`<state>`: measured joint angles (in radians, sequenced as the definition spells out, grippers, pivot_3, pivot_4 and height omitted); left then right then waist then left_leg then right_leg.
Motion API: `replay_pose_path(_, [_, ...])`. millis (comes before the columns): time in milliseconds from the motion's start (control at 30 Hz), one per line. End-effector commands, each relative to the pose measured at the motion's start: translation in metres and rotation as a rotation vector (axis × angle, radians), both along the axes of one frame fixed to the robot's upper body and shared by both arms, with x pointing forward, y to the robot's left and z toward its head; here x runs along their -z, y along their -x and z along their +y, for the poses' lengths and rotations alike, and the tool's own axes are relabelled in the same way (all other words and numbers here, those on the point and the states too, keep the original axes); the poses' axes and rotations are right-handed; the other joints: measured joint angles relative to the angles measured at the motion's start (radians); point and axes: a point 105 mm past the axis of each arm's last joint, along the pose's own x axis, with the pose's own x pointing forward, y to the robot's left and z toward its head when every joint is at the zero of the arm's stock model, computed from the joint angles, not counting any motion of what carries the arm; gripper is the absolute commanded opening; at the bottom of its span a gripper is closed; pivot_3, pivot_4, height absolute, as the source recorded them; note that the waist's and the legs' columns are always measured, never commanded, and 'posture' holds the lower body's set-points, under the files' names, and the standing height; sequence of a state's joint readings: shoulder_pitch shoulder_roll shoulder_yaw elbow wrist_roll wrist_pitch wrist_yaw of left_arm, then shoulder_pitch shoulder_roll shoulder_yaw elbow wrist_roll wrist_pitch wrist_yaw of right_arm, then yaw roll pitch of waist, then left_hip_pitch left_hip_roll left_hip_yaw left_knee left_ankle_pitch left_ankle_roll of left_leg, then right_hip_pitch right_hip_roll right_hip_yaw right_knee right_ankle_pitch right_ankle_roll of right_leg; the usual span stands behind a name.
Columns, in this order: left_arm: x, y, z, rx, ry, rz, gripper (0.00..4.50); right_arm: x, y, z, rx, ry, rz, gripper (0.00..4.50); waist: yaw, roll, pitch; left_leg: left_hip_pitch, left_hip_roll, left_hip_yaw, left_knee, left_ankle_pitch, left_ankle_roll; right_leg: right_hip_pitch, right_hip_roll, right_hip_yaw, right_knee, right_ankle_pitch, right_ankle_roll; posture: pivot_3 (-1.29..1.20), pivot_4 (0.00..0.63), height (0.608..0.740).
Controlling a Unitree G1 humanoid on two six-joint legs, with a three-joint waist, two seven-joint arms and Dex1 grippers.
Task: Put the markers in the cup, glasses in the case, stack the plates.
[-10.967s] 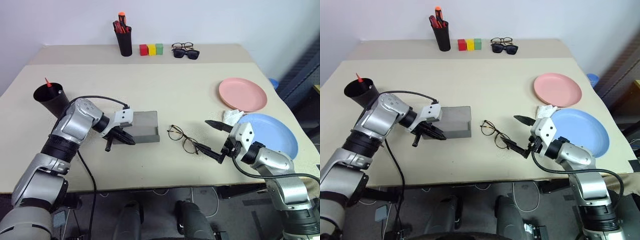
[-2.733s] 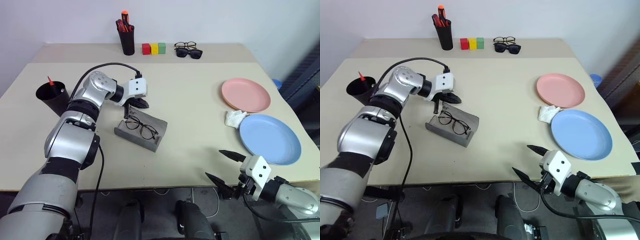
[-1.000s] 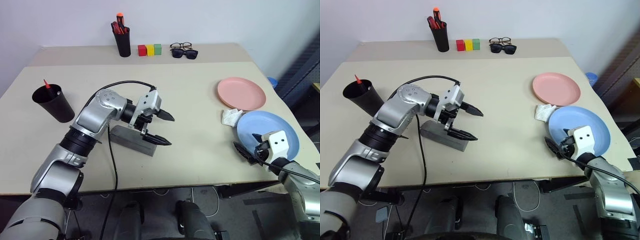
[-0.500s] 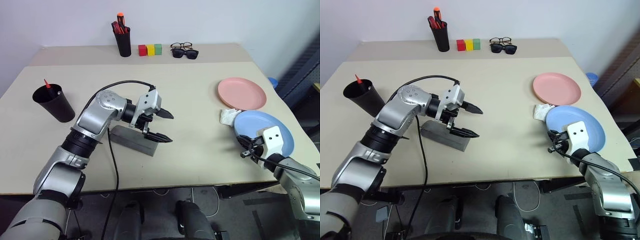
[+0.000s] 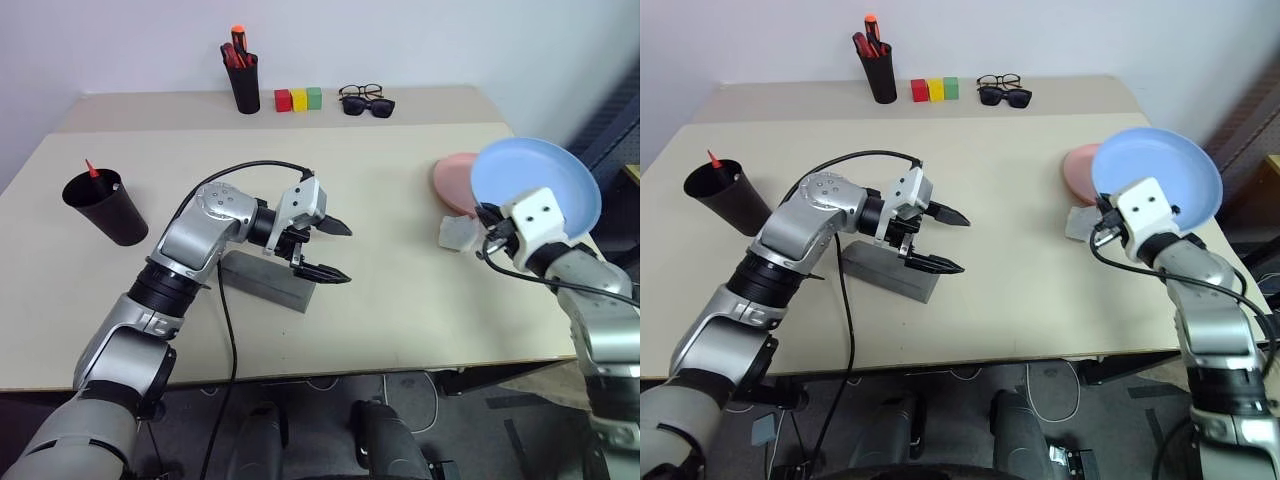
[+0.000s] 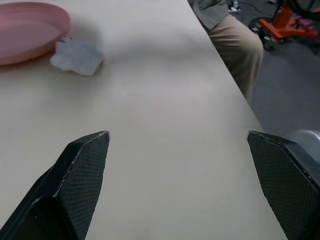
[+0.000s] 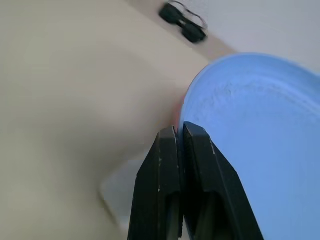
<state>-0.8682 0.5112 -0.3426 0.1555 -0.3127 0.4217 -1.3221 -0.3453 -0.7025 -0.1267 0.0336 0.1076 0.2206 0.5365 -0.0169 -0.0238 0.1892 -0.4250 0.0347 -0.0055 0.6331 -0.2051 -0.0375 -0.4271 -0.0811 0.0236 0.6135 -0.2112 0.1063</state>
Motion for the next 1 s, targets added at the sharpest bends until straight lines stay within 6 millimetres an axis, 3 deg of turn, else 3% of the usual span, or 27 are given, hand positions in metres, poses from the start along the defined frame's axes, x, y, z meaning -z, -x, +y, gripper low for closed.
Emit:
replay_pose_path(33, [-0.012,0.003,0.002,-0.032,0.039,-0.036,4.50,-0.004,-0.033,0.000,-0.047,0.028,-0.009,0.05,-0.001,0.000,0.000,0.000,0.000,0.000,0.000,0.000,0.000,0.000,0.000,0.000,0.000,0.000,0.000,0.00,0.150,0.740])
replay_pose_path(200, [-0.011,0.011,0.012,-0.108,0.051,-0.019,4.50,-0.007,-0.072,-0.004,-0.040,0.063,0.007,0.05,-0.007,0.002,0.001,0.000,-0.001,0.001,-0.001,0.000,0.000,0.000,0.000,0.001,0.000,0.000,0.000,0.00,0.150,0.740])
replay_pose_path(367, [-0.009,0.018,0.022,-0.176,0.058,0.001,4.50,-0.006,-0.086,-0.003,-0.018,0.079,0.032,0.05,-0.004,0.002,0.002,0.000,-0.001,0.000,-0.003,0.000,0.000,-0.001,0.000,0.001,0.000,-0.001,0.002,0.00,0.150,0.740])
replay_pose_path(400, [-0.010,0.018,0.023,-0.185,0.061,0.005,4.50,-0.006,-0.087,-0.004,-0.011,0.085,0.034,0.65,-0.004,0.002,0.002,0.000,-0.001,0.000,-0.002,0.000,0.000,-0.001,0.000,0.001,0.000,-0.001,0.002,0.00,0.150,0.740])
replay_pose_path(500, [-0.010,0.019,0.025,-0.206,0.062,0.009,4.50,-0.009,-0.090,-0.007,0.023,0.106,0.018,1.92,-0.005,0.002,0.002,0.000,-0.001,0.000,-0.001,0.000,0.000,0.000,-0.001,0.001,0.000,0.000,0.002,0.00,0.150,0.740])
replay_pose_path(600, [-0.010,0.020,0.024,-0.215,0.068,0.015,4.50,-0.026,-0.091,-0.013,0.051,0.089,-0.053,3.47,-0.009,0.002,0.002,0.000,-0.001,0.000,-0.001,0.000,0.000,0.000,0.000,0.001,0.001,0.000,0.002,0.00,0.150,0.740])
replay_pose_path(700, [-0.009,0.018,0.023,-0.218,0.076,0.024,4.50,-0.043,-0.086,-0.016,0.014,-0.029,-0.100,3.47,-0.012,0.003,0.002,0.000,-0.001,0.000,-0.002,0.000,0.000,0.000,0.000,0.001,0.001,0.000,0.002,0.00,0.150,0.740])
replay_pose_path(767, [-0.007,0.017,0.022,-0.220,0.077,0.027,4.50,-0.044,-0.077,-0.015,-0.041,-0.114,-0.093,3.47,-0.012,0.003,0.002,0.000,-0.001,0.000,-0.002,0.000,0.000,0.000,0.000,0.001,0.001,0.000,0.002,0.00,0.150,0.740])
replay_pose_path(1000, [-0.003,0.012,0.017,-0.213,0.093,0.039,4.50,-0.010,-0.026,-0.007,-0.063,-0.269,0.005,3.47,0.003,0.003,0.002,0.001,-0.001,-0.001,-0.001,0.000,0.000,0.001,0.000,0.001,0.002,0.001,0.005,0.00,0.150,0.740])
